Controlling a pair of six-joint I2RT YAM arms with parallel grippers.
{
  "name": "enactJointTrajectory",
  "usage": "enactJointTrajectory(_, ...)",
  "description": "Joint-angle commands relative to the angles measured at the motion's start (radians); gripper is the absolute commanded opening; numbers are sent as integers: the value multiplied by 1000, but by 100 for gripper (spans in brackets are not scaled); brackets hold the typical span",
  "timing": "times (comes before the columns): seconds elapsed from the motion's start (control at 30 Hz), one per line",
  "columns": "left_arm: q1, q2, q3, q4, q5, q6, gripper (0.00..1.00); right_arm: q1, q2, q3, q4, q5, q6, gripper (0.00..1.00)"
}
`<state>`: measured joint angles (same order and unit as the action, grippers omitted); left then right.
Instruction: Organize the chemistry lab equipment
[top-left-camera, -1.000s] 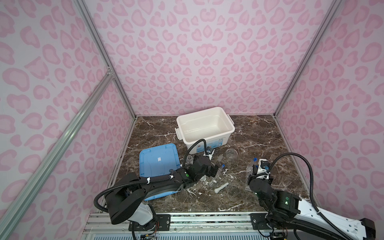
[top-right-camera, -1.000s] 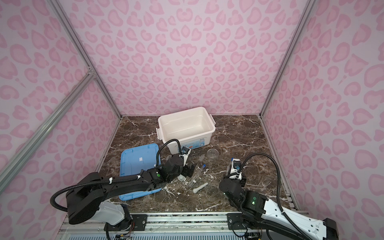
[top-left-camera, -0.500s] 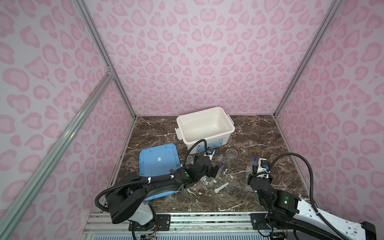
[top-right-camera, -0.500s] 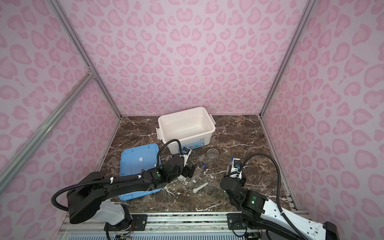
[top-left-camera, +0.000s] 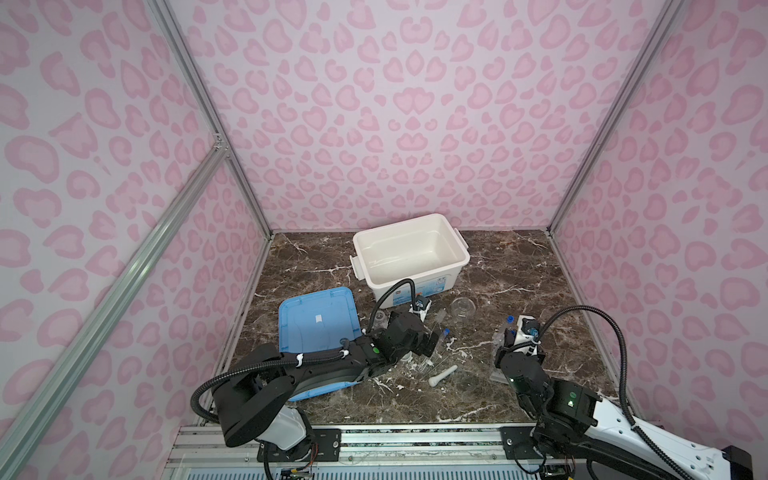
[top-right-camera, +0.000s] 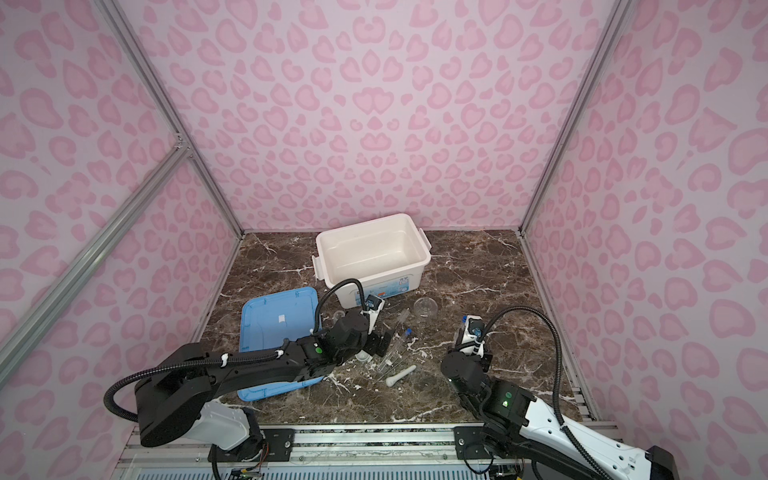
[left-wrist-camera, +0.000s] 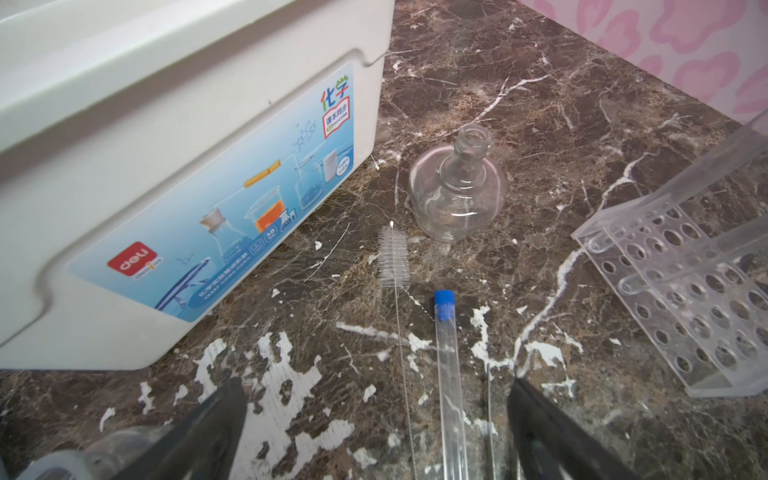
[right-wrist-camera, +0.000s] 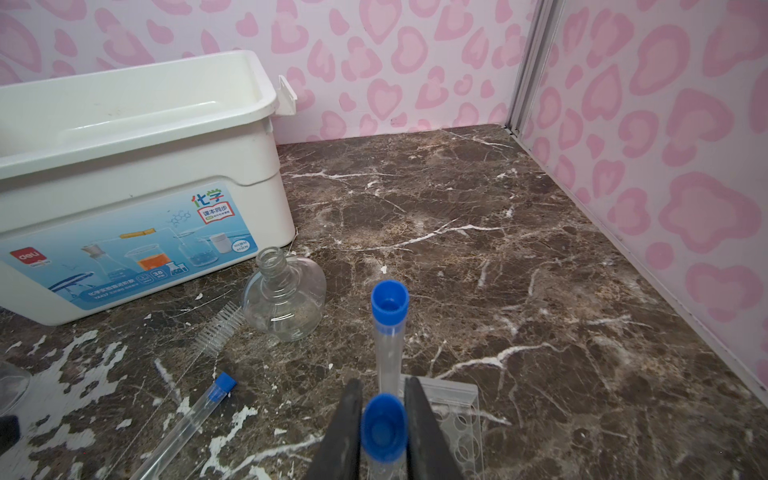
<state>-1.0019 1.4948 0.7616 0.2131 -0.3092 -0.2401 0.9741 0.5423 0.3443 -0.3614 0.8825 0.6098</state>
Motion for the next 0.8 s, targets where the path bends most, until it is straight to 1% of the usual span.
enactJointTrajectory(0.0, -4, 7, 17, -17, 27, 18, 97, -4, -3, -6, -13, -14, 4, 24)
enactJointTrajectory(0.17, -12, 8, 21, -58, 77, 30, 90, -6, -4, -1, -4, -27, 0, 34)
enactJointTrajectory(0.27, -14, 17, 25, -70, 113, 30, 81, -7, -7, 4, -1, -27, -2, 43)
enactJointTrajectory(0.33, -16, 28, 32, -84, 129, 28, 76, -7, -11, 11, -2, -27, -4, 46)
enactJointTrajectory(0.57, -26, 66, 47, -102, 183, 10, 59, -10, -42, 41, -25, -27, -17, 49)
enactJointTrajectory(0.77, -30, 112, 63, -122, 207, -15, 55, -14, -68, 59, -31, -32, -24, 50)
